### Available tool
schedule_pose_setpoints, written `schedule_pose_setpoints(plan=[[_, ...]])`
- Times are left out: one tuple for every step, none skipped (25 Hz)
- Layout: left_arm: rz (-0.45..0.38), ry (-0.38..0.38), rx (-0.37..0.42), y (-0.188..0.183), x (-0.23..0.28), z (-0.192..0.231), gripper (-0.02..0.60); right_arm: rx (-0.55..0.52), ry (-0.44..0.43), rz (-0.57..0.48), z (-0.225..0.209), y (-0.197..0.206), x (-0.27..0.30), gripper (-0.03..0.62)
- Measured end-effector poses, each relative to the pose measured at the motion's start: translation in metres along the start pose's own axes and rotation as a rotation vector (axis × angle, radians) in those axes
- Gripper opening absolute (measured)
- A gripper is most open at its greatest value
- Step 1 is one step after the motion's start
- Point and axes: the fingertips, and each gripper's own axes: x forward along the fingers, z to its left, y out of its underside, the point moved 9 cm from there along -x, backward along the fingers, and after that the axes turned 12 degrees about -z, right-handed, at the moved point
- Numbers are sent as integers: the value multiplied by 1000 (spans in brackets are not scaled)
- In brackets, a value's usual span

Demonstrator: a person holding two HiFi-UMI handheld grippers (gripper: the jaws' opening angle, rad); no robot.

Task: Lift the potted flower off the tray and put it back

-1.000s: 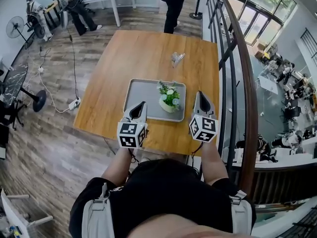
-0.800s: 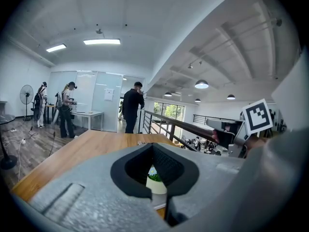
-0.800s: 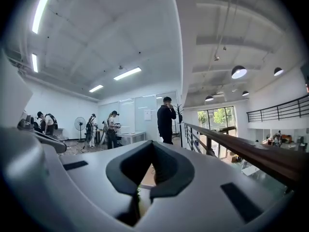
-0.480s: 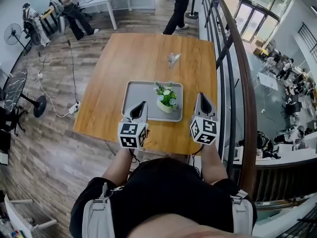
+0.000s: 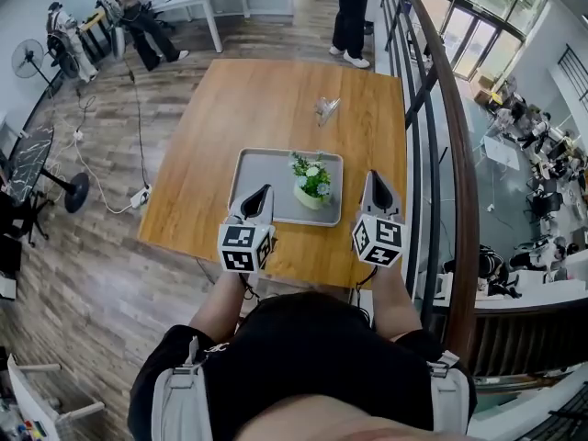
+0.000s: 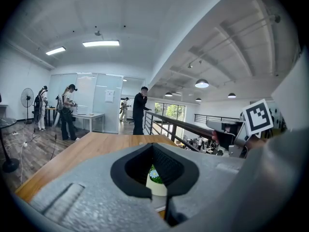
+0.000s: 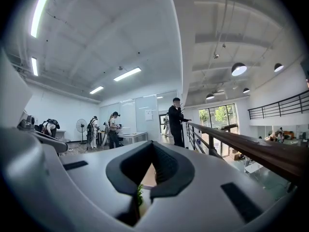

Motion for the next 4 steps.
schedule_pose_setpoints(plan=[[0, -1, 0, 0, 0, 0, 12, 2, -1, 0, 0, 0, 1, -5], [0, -2, 1, -1, 0, 0, 12, 3, -3, 1, 0, 0, 1, -5], [-1, -3, 1, -1, 0, 0, 12, 5, -5, 1, 0, 0, 1, -5], [-1, -4, 0, -1, 0, 0, 12, 6, -7, 2, 0, 0, 1, -5]])
